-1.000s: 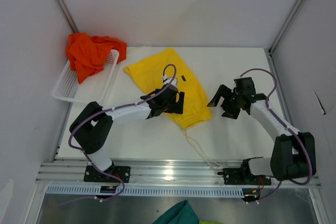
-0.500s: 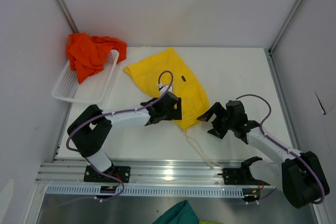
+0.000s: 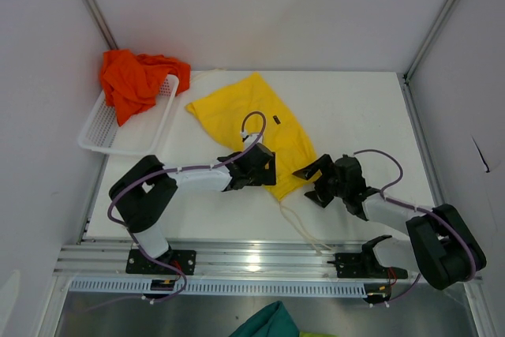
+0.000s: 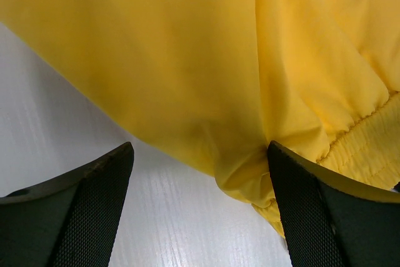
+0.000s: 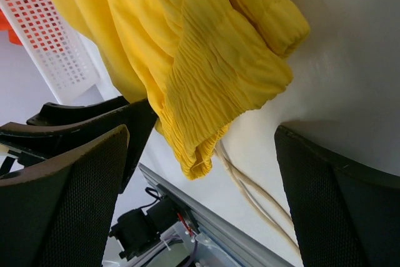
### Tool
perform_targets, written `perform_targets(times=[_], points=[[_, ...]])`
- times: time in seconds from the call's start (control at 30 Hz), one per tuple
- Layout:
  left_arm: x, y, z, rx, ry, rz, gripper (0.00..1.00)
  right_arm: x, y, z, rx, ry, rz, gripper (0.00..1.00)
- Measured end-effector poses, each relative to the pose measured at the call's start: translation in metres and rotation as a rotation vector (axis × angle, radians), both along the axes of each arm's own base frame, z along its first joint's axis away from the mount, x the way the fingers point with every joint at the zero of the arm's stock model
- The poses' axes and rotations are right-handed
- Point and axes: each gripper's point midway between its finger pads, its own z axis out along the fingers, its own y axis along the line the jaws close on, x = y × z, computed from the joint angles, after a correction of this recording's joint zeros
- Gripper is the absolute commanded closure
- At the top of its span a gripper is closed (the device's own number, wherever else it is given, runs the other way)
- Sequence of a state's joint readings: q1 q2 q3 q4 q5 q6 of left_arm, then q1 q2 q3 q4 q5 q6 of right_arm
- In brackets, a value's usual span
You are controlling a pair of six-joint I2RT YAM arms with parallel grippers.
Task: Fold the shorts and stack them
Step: Fold the shorts
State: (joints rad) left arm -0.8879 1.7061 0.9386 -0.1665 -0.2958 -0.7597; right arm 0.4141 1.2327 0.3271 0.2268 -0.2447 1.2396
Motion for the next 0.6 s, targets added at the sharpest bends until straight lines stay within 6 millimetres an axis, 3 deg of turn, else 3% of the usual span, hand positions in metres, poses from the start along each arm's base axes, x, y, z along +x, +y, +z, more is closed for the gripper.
perform_targets(times=[0.3,0.6], points=[[-0.001,0.000,0.001,0.006,0.009,-0.002,0.08,0.021,0.006,0.001,0.053,-0.067,-0.054,0.02],[-0.002,-0.006,0.000,0.003,0.035,-0.019,0.08,0.024,0.016,0.002,0.075,-0.094,-0.094,0.03]])
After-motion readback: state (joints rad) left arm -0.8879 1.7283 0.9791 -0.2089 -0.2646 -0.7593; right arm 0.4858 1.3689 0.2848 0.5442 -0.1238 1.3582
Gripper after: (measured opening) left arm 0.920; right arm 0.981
